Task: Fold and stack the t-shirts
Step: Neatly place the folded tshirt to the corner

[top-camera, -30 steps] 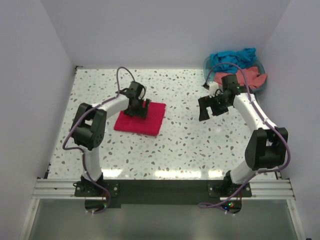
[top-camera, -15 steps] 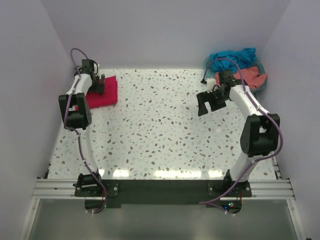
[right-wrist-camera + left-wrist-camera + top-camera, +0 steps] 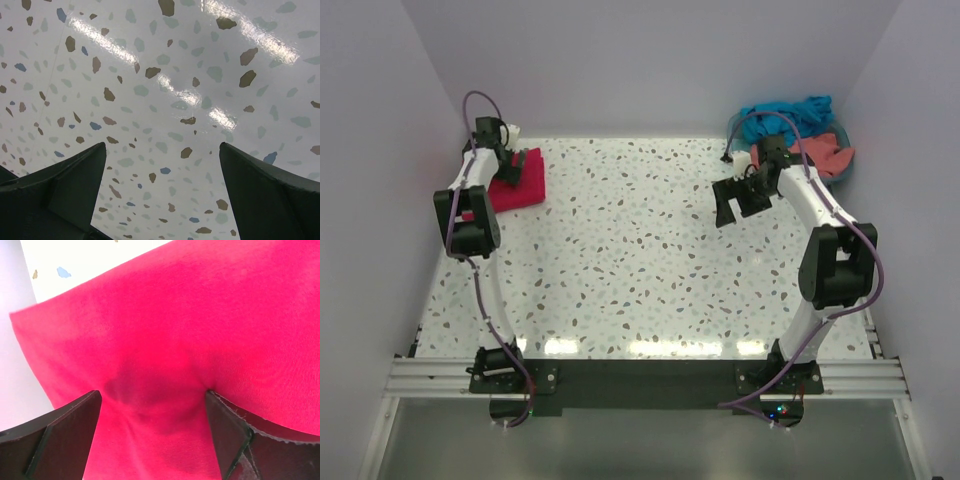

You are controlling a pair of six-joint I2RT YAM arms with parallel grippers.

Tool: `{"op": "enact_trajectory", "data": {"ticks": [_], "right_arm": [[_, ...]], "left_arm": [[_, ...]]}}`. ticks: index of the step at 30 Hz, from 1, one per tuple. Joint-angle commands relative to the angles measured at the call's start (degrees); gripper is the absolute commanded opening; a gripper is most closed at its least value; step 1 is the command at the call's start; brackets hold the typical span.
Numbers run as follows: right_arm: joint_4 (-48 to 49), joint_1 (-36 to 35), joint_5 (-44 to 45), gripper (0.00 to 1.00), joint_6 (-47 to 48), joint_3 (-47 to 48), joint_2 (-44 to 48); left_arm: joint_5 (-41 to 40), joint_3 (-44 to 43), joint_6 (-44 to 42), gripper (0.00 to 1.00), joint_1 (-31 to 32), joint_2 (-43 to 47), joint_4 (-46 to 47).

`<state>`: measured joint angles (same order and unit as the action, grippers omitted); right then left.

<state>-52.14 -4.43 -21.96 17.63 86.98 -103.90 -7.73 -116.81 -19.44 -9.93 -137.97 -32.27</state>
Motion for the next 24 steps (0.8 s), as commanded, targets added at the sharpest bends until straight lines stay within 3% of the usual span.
{"op": "enact_trajectory", "data": {"ticks": [1,3,8,16,24], "right_arm": [[-0.9,0.2,-0.5,0.99,1.1,2.0,0.6],[-0.5,0.2,-0.8,0.99,1.1,1.9,1.1],[-0.2,0.3,-1.8,0.99,1.4,1.5,2.0],[0.1,0.2,-2.6,0.99,1.4,-0.2,4.7],[-1.1,0.2,-2.7,0.98,2.1,-0.3,5.8]], "left_arm": [[0.6,0.9,-6.9,0.91,-0.3,4.4,1.8],[1.7,-1.6,-9.2,0.96,-0.5,6.7,2.5],[9.2,-1.7,-9.7,0.97,-0.4,15.4,-1.6],[16.4,14.7,-1.7,0.93,-0.6,27.1,-9.8],[21.2,21.0,-1.1,0.95,-2.2,26.0,-16.6]]}}
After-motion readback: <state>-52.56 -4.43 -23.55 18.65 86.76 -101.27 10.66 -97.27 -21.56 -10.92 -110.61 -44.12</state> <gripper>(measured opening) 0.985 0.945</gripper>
